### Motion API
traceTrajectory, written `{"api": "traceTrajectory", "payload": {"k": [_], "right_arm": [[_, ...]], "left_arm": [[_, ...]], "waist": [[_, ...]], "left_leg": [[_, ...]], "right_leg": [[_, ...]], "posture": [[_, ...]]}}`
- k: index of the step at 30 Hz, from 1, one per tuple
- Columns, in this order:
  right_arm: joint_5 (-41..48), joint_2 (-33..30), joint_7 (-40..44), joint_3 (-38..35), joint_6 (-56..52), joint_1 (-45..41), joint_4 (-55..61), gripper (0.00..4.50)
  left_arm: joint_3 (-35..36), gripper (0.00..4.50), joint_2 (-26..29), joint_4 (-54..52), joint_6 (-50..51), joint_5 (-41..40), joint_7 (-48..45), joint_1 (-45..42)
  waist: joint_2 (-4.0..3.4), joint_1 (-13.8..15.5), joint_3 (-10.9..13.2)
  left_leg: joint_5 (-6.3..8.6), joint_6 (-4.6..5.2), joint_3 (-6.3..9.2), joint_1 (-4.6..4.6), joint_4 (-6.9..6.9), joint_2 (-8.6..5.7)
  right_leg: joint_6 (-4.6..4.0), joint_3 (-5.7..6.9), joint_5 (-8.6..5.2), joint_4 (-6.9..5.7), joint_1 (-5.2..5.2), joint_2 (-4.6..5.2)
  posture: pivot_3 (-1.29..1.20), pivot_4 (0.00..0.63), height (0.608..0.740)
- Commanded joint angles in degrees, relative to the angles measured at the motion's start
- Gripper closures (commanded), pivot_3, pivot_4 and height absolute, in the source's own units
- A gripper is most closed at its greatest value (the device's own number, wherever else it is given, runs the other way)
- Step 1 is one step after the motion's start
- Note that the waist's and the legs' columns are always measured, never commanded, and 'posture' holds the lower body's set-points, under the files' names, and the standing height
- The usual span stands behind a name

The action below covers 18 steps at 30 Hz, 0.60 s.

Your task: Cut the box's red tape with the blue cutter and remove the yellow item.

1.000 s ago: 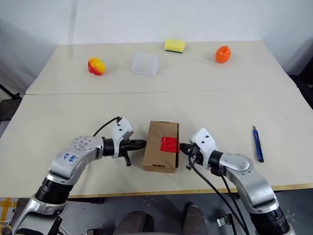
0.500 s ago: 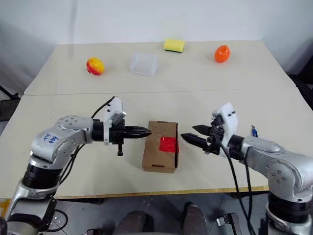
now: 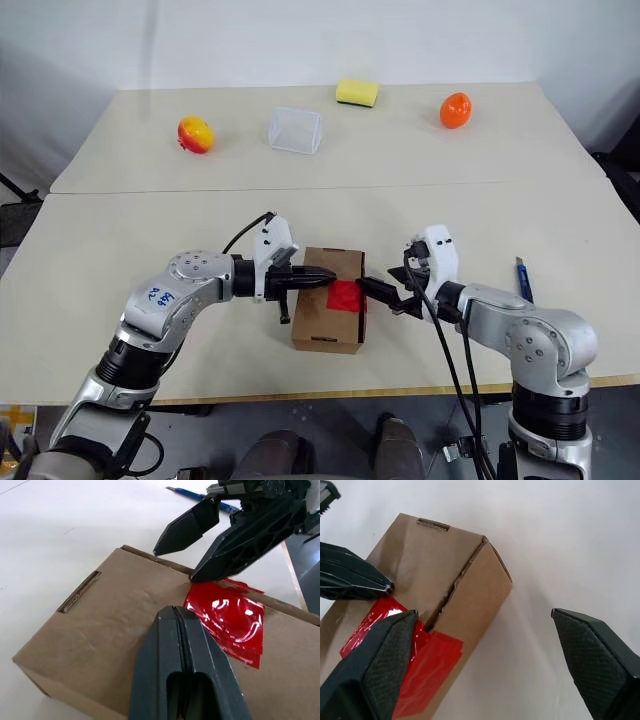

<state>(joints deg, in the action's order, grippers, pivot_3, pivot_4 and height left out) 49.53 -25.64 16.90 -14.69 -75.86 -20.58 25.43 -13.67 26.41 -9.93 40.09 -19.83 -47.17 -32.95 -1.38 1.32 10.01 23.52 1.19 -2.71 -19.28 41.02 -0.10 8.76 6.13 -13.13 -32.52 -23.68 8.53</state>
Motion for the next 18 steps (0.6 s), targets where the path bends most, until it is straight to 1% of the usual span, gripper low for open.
{"api": "traceTrajectory", "payload": {"k": [1, 5, 10, 14, 16, 18], "right_arm": [[-1.78, -2.97, 0.77, -2.27, 1.85, 3.2, -1.59, 0.06], [-3.23, -4.37, 1.03, -1.5, 4.02, 4.79, -3.13, 0.06], [-6.73, -7.15, 2.39, 3.68, 6.34, 5.03, -1.05, 0.06], [-20.56, -18.7, 5.6, 18.06, 16.87, 4.76, 2.48, 0.06], [-22.52, -19.18, 6.29, 19.95, 20.0, 4.79, 2.56, 0.06], [-23.11, -18.44, 6.81, 20.02, 21.39, 4.63, 2.42, 0.06]], "left_arm": [[-1.73, 4.5, 0.93, 1.01, 0.0, 1.66, -0.28, 2.04], [-2.78, 4.5, 1.05, 1.73, 0.48, 2.03, -0.15, 2.35], [-3.13, 4.5, 0.89, 1.81, 0.25, 2.29, -0.19, 2.76], [-2.61, 4.5, 2.0, 0.96, 1.07, 1.87, -0.67, 3.34], [-2.39, 4.5, 2.51, 0.5, 1.43, 1.69, -0.82, 3.63], [-2.32, 4.5, 2.69, 0.3, 1.55, 1.67, -0.81, 3.74]], "waist": [[0.01, 0.12, -0.04], [0.14, -0.02, -0.14], [0.1, -0.06, -0.21], [0.08, -0.07, -0.23], [0.14, -0.1, -0.26], [0.18, -0.13, -0.28]], "left_leg": [[0.0, 0.0, 0.01, 0.01, 0.0, 0.0], [0.01, 0.01, 0.0, 0.08, 0.02, 0.0], [0.0, 0.02, -0.01, 0.11, 0.02, 0.02], [0.01, 0.02, -0.03, 0.1, 0.04, 0.0], [0.01, 0.03, -0.02, 0.09, 0.0, 0.0], [0.01, 0.02, 0.0, 0.1, -0.02, 0.03]], "right_leg": [[0.0, 0.0, 0.0, 0.0, 0.02, 0.0], [0.0, -0.02, 0.0, 0.04, 0.11, 0.0], [-0.01, -0.05, 0.0, 0.0, 0.1, 0.0], [-0.01, -0.08, -0.01, 0.04, 0.09, 0.01], [-0.01, -0.08, -0.01, 0.08, 0.08, 0.01], [-0.01, -0.03, -0.01, 0.07, 0.08, 0.0]], "posture": [[0.0, 0.15, 0.74], [0.0, 0.15, 0.74], [0.0, 0.15, 0.74], [0.0, 0.15, 0.74], [0.0, 0.15, 0.74], [0.0, 0.15, 0.74]]}}
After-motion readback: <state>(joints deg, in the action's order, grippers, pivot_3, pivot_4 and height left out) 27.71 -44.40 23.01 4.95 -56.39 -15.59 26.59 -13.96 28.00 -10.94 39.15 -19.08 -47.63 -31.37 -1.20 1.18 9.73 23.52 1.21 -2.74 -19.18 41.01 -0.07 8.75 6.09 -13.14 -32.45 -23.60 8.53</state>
